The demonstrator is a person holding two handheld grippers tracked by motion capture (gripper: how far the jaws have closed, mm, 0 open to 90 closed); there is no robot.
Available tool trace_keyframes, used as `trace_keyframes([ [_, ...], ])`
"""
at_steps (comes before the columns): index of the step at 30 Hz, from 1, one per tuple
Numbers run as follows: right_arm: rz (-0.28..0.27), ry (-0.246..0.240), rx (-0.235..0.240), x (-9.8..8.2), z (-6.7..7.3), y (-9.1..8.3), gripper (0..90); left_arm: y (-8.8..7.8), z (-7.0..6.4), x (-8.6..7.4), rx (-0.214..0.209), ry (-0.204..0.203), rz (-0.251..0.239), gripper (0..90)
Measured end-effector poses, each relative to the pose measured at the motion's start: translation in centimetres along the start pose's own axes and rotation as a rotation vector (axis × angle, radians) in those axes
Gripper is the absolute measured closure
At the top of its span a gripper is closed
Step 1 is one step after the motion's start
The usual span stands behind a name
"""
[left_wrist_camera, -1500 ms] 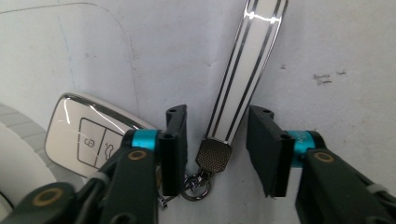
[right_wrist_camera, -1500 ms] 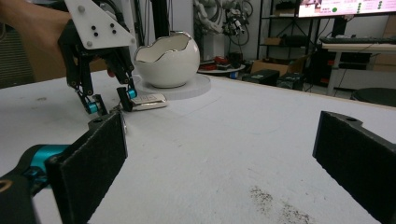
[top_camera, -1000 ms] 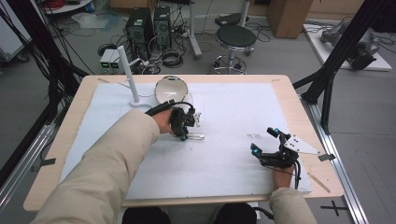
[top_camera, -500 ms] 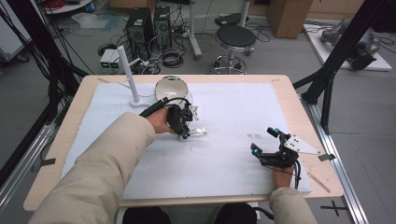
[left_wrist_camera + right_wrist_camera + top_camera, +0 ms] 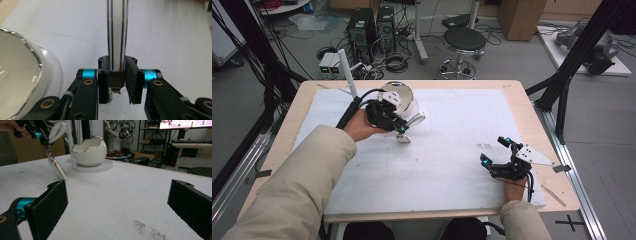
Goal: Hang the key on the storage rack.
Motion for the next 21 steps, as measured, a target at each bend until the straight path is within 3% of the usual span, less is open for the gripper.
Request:
trace_keyframes([
  [3,0.003,0.005,0.001,0.0,0.1,0.0,2.1,-2.1,0.3,-0.1,0.023,-0.04,-0.083,74.5],
  [14,0.004,-0.008,-0.001,0.0,0.0,0.1,2.1,-8.1,1.8,-1.2,0.095,-0.129,-0.27,74.5],
  [21,0.005,-0.006,-0.001,0.0,0.0,0.1,2.1,-11.3,3.5,-2.7,0.16,-0.188,-0.32,74.4],
])
Point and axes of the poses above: each handheld gripper's, and its own axes: y roughly forward along the jaws, x roughly out of its top, z roughly to its left, the point moved 8 cm from there along y, roughly forward along the jaws
